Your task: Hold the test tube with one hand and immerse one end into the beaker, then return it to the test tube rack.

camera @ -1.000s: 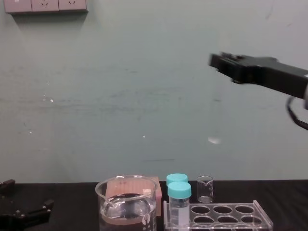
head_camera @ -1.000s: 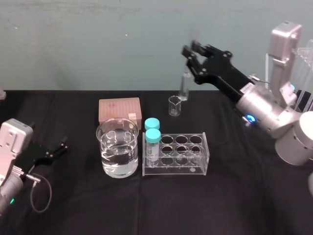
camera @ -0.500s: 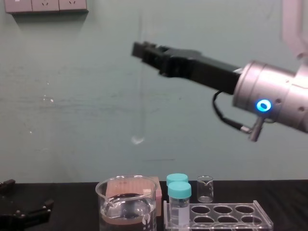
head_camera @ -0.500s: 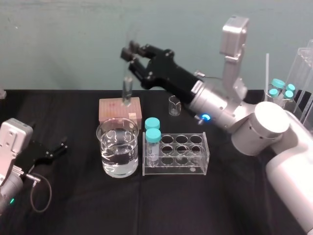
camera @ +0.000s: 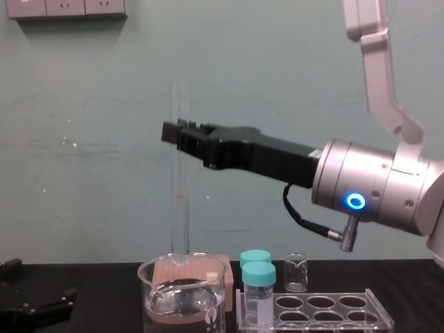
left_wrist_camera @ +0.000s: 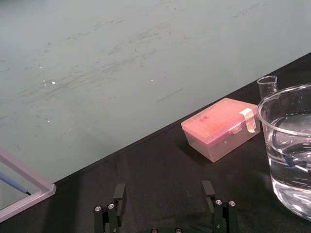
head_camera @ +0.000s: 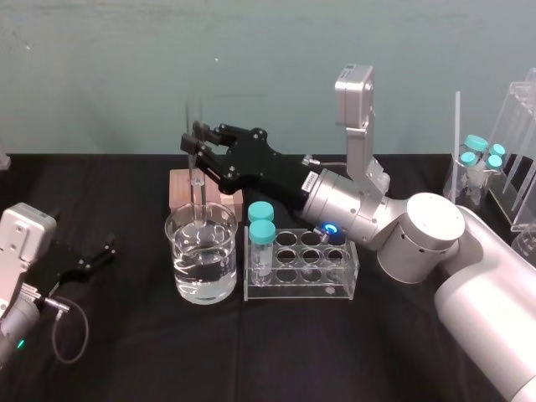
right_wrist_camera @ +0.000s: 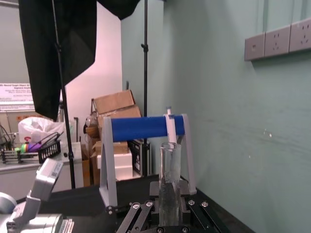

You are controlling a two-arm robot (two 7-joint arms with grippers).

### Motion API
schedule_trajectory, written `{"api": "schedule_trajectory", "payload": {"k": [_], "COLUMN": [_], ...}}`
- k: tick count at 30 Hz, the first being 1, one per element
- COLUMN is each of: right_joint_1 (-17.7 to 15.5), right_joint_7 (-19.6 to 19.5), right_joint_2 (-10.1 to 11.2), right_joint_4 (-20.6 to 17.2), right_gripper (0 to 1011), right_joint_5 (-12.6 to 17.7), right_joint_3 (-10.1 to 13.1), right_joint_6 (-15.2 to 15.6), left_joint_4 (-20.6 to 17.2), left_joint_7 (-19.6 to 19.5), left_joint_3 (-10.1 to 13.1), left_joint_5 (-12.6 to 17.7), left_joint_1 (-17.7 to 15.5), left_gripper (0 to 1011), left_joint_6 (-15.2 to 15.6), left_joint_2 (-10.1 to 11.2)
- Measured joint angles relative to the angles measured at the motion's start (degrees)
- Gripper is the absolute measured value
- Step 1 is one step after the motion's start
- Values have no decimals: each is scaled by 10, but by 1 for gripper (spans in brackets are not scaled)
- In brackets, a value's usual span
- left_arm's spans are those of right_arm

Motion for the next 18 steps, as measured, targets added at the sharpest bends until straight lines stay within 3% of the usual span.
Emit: {"api": "schedule_trajectory", "payload": {"k": [18], "right_joint_1": [20], "right_joint_7": [1], "right_joint_2": [-17], "right_joint_4": [72], "right_gripper": [235], "right_joint_5": [-13], "right_joint_3": [-20], "right_joint_6": [-9], "left_joint_4": [0], "left_joint_7": [0], "left_joint_3": [0], "left_joint_5": [0], "left_joint_1": [0], "left_gripper": [1000], "left_joint_6": [0], "left_joint_2": [0]}}
